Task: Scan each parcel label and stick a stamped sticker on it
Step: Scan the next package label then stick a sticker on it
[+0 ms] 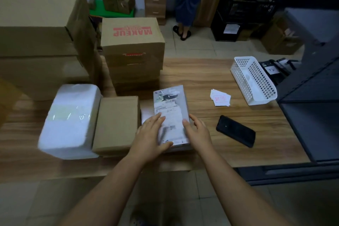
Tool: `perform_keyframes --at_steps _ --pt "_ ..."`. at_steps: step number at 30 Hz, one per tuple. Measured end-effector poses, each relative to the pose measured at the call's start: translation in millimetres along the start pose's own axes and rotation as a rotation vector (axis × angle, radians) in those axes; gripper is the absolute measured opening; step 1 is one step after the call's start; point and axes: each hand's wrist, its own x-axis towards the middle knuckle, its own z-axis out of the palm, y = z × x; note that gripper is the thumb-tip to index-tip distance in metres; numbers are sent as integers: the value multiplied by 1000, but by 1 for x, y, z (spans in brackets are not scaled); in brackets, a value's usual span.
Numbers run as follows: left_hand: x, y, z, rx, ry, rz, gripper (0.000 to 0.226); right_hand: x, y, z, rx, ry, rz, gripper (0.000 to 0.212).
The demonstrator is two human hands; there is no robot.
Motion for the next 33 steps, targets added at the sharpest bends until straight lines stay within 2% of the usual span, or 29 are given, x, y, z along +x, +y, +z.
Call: perform_keyframes --at_steps 2,6,9,12,15,17,18,21,23,28,33 --pt "3 -4 4 44 -1 -19 84 4 9 -4 -42 26 3 51" --pt "2 8 21 115 -131 34 78 6 29 -6 -202 -96 2 59" --pt "2 20 32 80 -124 -47 67 10 38 -16 -181 -156 -29 61" --pt "17 29 32 103 -149 -81 67 27 44 -39 -135 -212 -58 59" --pt "32 35 32 162 -170 -107 66 49 61 -83 -246 -74 -177 49" --pt "36 43 36 192 -159 -143 65 62 84 -122 -455 8 -243 51" --pt "37 47 38 214 -149 -164 65 68 98 -142 -583 -7 -233 57" --pt "40 62 46 291 -122 -250 65 82 133 -183 -890 -255 -149 79" --pt "39 71 53 317 -108 -313 65 85 149 -189 -993 -365 -189 81" --pt "31 94 71 338 -48 -388 59 94 147 -191 -972 -345 -273 75" --pt "32 109 80 363 -23 -404 64 89 131 -197 -665 -247 -240 82"
